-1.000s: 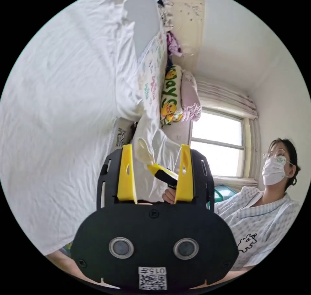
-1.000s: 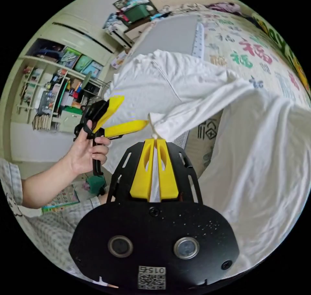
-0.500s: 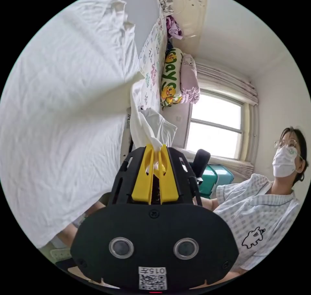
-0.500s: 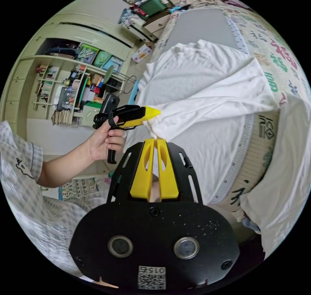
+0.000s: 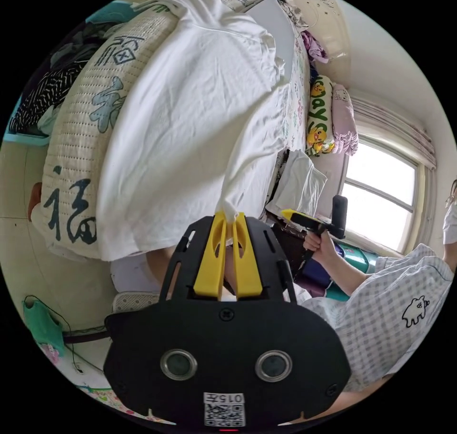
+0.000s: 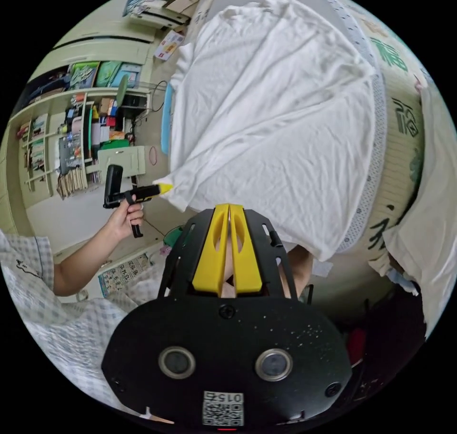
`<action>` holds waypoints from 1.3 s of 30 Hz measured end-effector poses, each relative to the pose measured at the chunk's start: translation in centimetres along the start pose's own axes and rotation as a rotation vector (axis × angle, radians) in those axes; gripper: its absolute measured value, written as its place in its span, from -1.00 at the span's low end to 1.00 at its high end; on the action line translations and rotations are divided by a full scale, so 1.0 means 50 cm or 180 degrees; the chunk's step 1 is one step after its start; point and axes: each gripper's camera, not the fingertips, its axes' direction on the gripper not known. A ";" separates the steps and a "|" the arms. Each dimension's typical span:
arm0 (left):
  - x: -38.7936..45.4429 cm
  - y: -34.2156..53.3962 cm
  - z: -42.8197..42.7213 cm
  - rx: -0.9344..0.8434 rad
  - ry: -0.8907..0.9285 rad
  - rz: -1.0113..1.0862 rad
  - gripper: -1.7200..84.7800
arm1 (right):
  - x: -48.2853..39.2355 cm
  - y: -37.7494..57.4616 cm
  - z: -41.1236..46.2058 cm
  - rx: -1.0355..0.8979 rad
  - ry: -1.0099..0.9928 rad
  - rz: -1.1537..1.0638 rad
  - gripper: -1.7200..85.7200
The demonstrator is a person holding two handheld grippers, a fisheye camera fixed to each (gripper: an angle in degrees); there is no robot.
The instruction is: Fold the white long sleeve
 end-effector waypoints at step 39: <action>0.670 -0.956 0.471 0.0316 -0.1053 0.0698 -0.78 | 0.657 -0.186 -0.015 0.1239 -0.1836 0.1202 -0.75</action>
